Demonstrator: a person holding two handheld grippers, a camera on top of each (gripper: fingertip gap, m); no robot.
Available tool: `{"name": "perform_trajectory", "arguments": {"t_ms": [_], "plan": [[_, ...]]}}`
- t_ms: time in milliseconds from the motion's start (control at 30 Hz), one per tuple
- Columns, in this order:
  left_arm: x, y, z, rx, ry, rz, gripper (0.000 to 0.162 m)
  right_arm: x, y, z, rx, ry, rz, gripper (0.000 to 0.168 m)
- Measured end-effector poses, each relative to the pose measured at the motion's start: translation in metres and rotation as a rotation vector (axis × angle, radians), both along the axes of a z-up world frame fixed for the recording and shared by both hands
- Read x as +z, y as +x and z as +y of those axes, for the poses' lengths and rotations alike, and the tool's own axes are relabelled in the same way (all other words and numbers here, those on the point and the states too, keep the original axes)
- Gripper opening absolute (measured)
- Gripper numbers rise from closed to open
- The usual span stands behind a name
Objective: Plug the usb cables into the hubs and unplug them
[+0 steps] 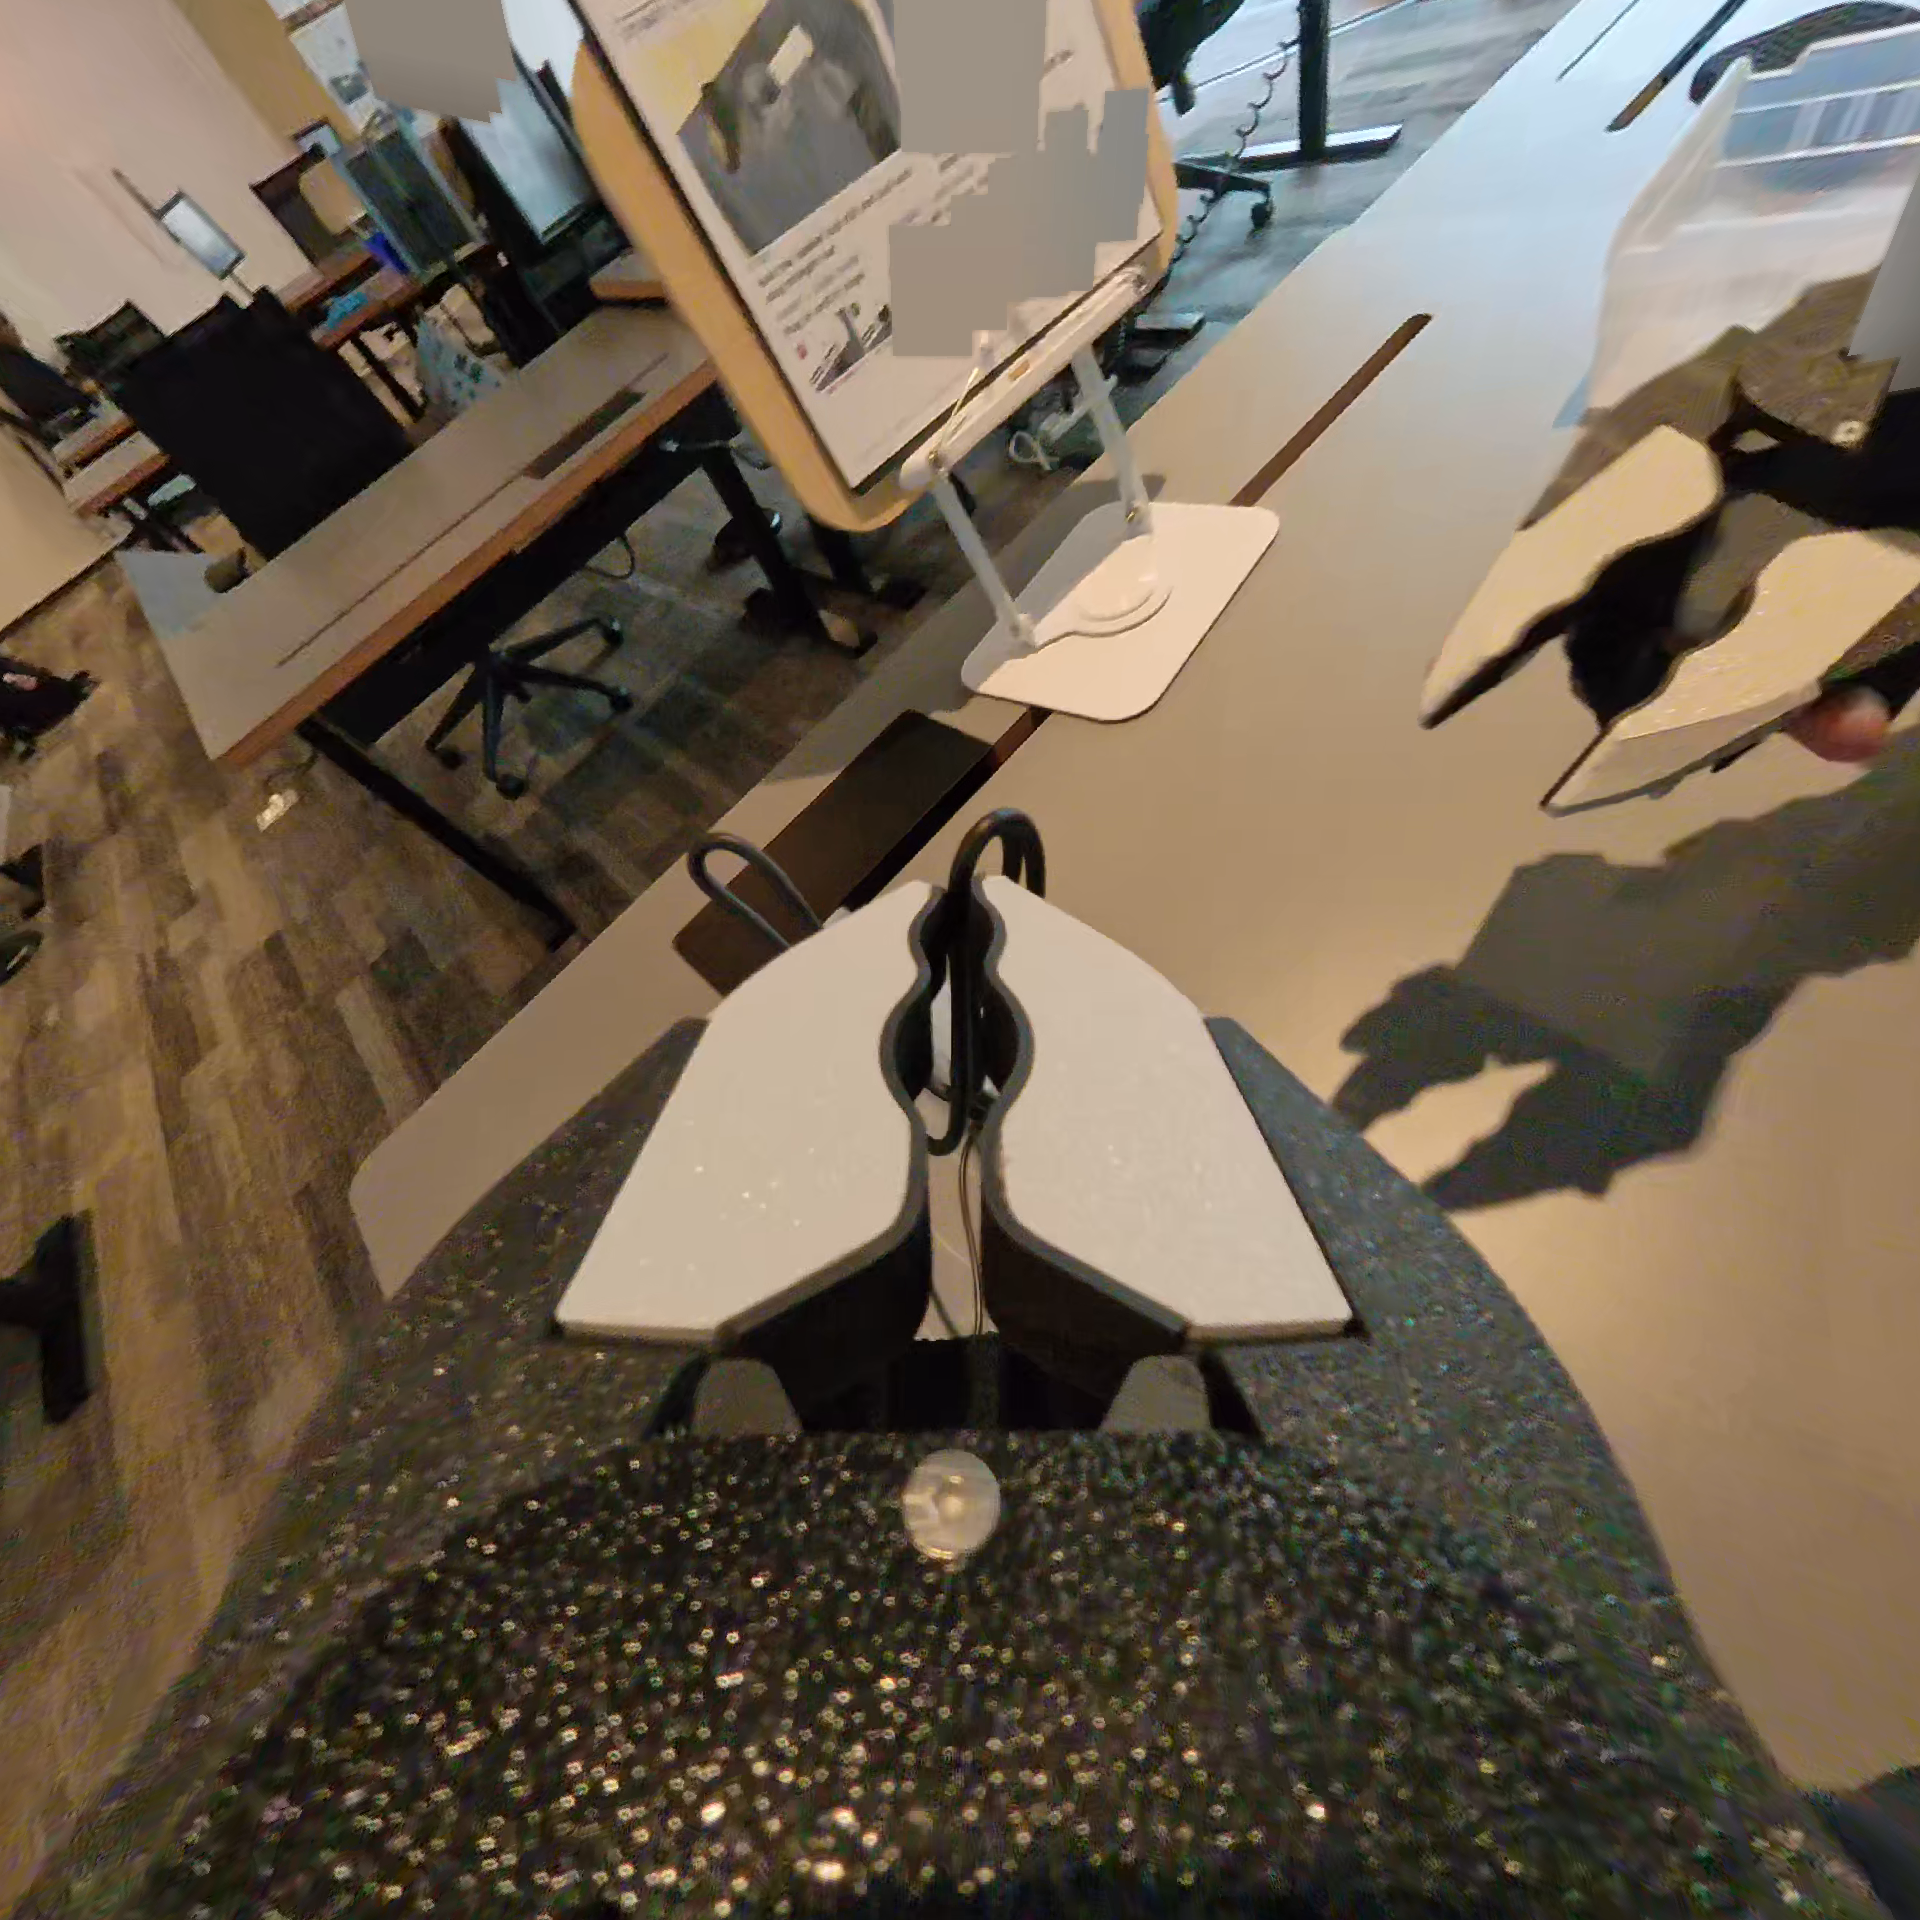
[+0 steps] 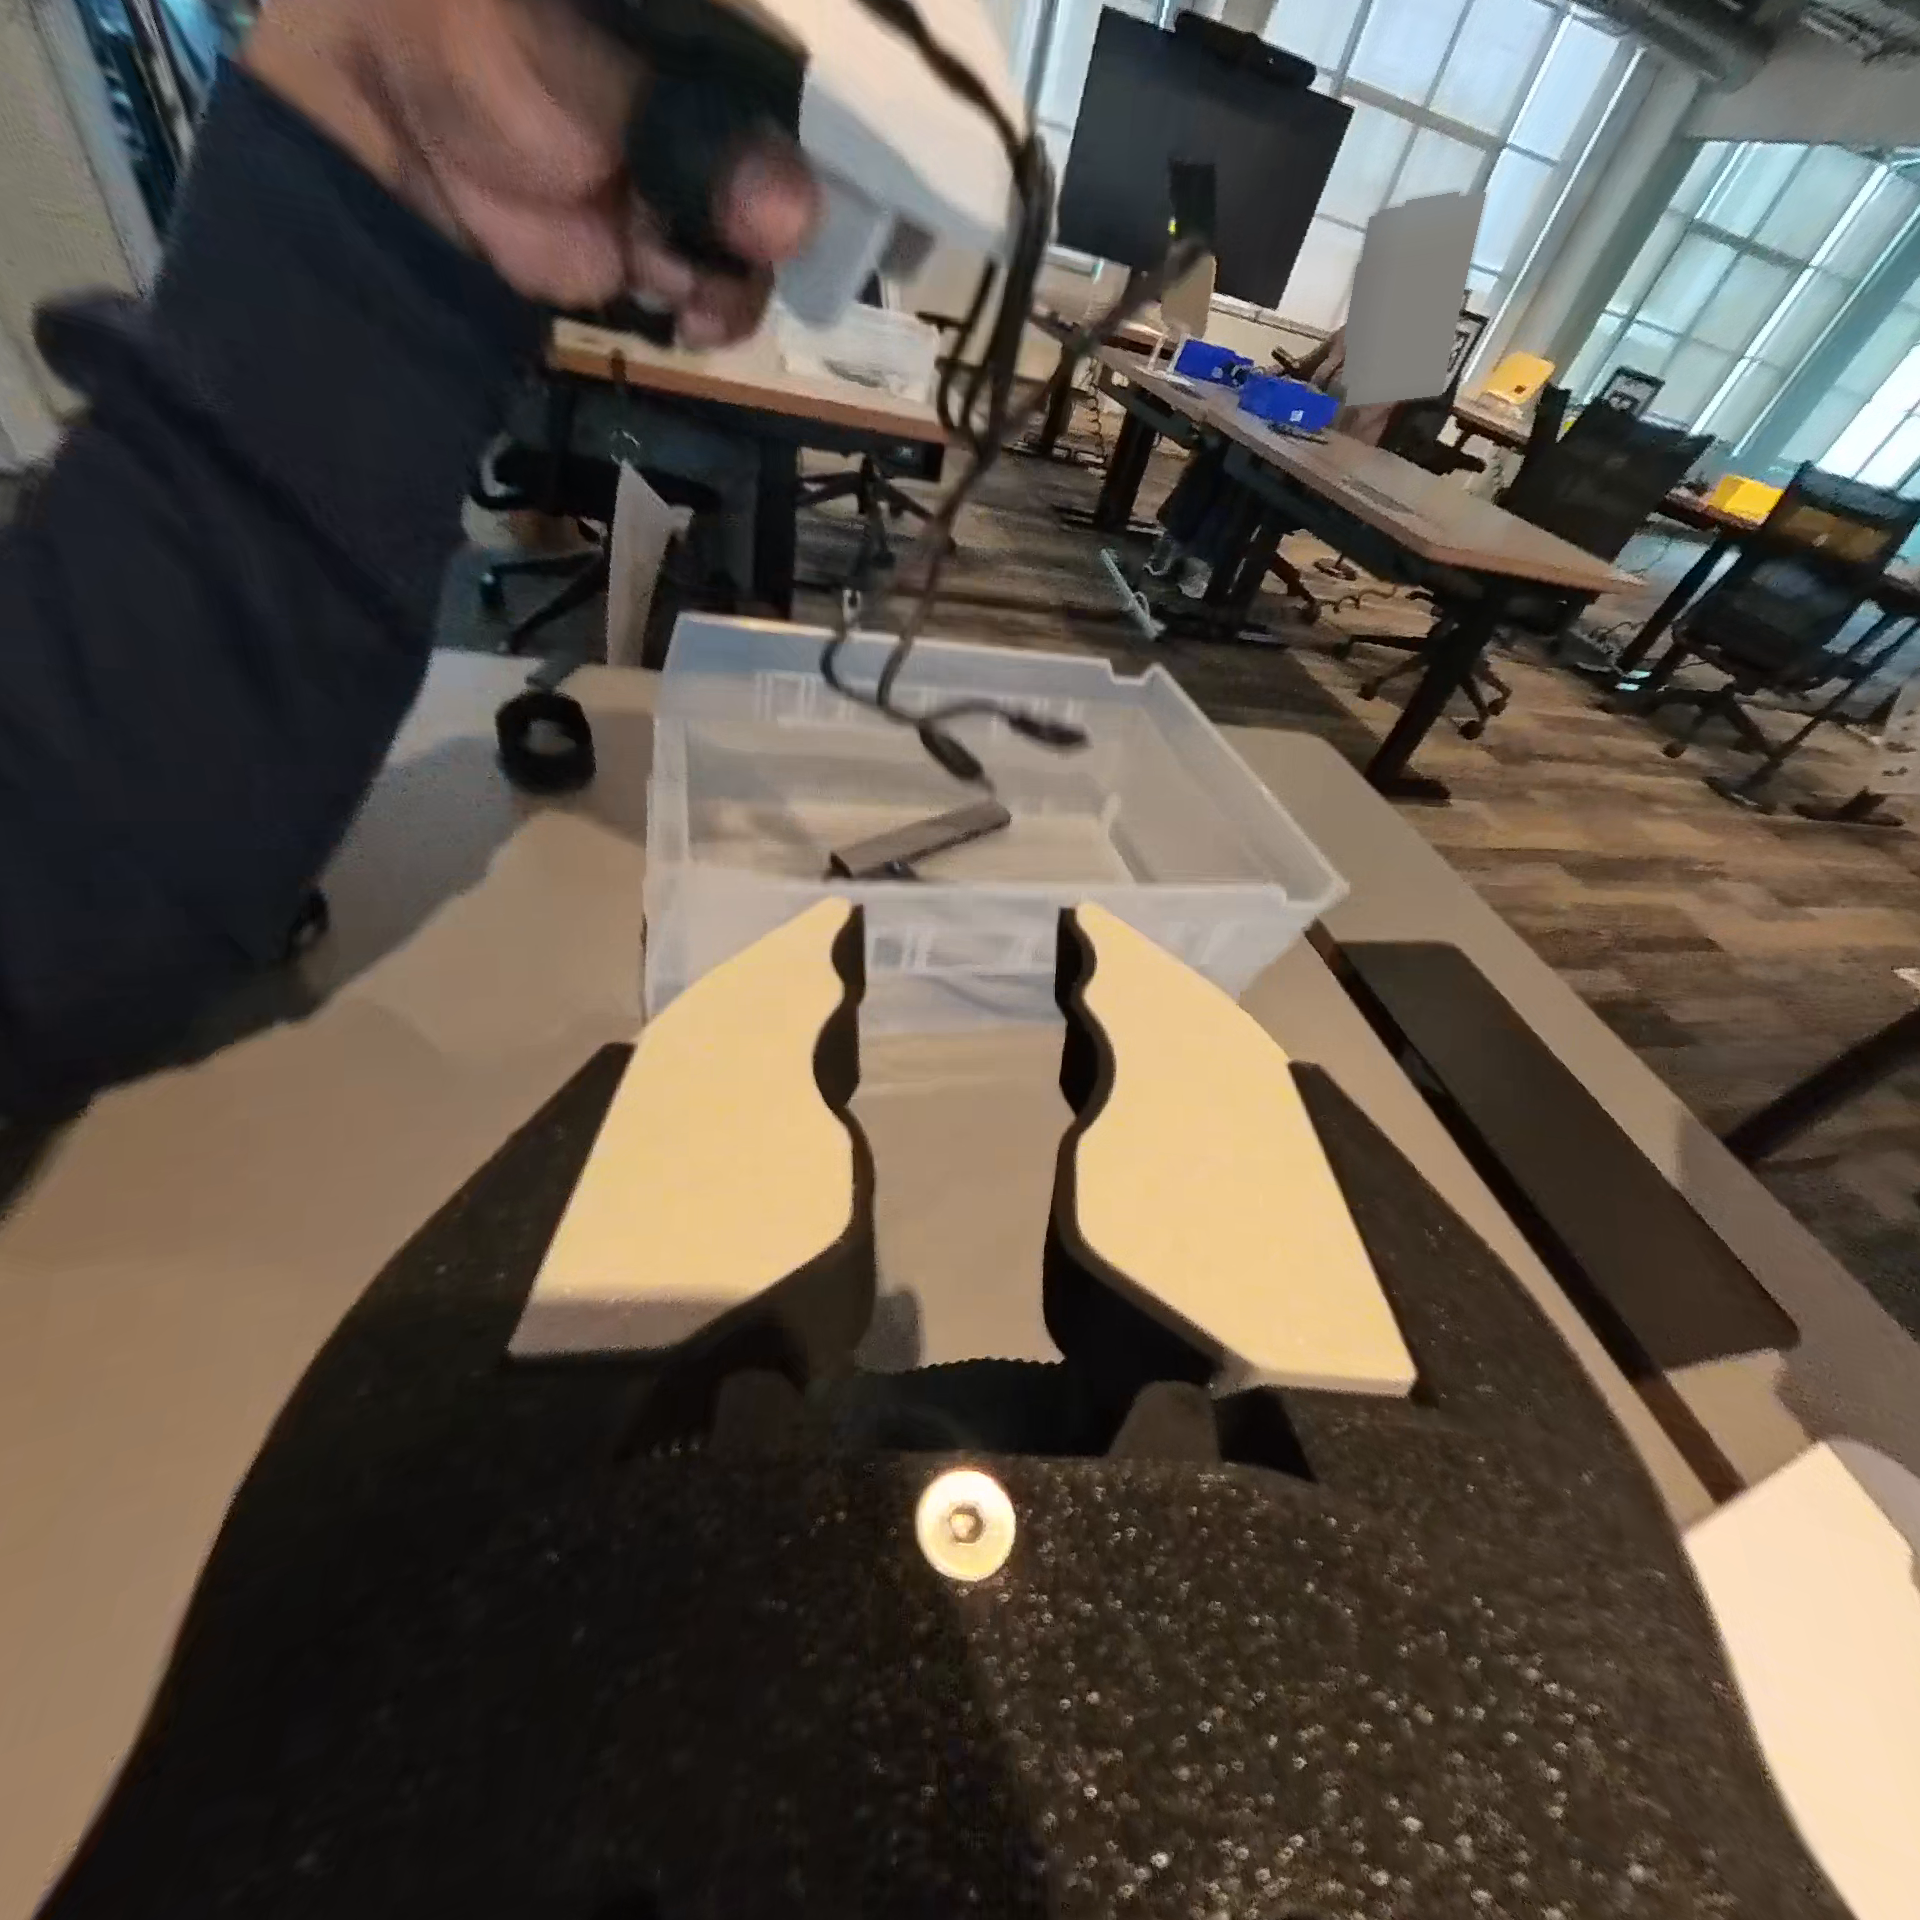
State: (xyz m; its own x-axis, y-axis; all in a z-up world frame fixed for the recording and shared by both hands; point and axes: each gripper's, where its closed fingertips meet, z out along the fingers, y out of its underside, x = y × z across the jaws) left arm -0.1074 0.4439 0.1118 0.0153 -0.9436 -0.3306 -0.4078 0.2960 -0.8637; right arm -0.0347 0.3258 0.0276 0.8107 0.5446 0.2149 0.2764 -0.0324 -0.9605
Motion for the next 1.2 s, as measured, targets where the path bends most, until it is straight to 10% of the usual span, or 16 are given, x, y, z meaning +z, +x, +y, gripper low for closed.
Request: {"name": "perform_trajectory", "arguments": {"t_ms": [433,633,1200], "plan": [[-0.007,0.089,-0.085,-0.306,-0.02,0.002,0.003,0.023,-0.011,0.054,-0.086,-0.134,0.049,0.059],[-0.005,0.105,-0.112,-0.415,-0.099,-0.045,0.003,0.023,0.009,0.044,-0.14,-0.082,0.042,0.008],[-0.003,0.121,-0.126,-0.505,-0.225,-0.141,0.027,0.046,0.118,-0.05,-0.345,-0.04,-0.047,0.002]]}}
